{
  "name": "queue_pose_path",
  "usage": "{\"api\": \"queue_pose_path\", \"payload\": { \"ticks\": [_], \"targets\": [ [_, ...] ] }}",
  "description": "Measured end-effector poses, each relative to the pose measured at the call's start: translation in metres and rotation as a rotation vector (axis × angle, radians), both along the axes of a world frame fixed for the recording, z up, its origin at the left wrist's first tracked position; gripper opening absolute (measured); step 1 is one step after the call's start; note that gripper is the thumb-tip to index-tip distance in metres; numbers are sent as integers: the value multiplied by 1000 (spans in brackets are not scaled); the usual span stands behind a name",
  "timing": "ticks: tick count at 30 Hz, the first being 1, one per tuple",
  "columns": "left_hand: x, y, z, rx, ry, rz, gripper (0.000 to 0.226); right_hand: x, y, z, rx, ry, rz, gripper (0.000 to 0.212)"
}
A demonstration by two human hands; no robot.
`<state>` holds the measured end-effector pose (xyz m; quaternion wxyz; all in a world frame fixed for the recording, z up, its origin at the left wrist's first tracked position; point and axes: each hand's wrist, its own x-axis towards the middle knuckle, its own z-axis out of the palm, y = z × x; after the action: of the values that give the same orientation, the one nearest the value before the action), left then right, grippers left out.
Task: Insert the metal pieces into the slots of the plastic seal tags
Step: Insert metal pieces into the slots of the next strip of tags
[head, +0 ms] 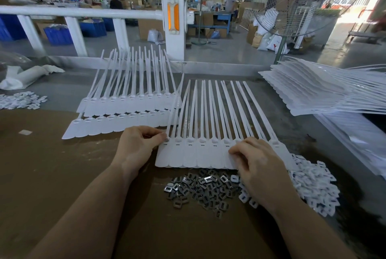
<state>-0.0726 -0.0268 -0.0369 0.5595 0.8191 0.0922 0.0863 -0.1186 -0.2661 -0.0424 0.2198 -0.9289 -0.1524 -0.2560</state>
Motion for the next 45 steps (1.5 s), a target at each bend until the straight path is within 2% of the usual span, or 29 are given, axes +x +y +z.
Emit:
{"api": "queue_pose_path", "payload": {
  "ticks": [6,15,19,24,30,40,45],
  "targets": [
    [2,-1,0,71,-1,-6,1,0,0,0,-4,-2,1,7],
    [2,-1,1,36,-2,3,5,-1,1,0,-6,2,0,6],
    [2,-1,2,-12,20,19,18,-1,1,1,1,7,-3,6],
    [1,-3,2,21,-2,49,28,-1,1,1,4,22,-4,7],
    [1,-4,1,170,-38,9,31,-2,1,2,-3,33,-9,7],
    [5,-4,-2,293,-48,5,33,-1,1,1,-4,22,-6,8],
    [3,-3,-2,213,-61,27,30,-1,1,0,3,16,-8,8]
  ]
}}
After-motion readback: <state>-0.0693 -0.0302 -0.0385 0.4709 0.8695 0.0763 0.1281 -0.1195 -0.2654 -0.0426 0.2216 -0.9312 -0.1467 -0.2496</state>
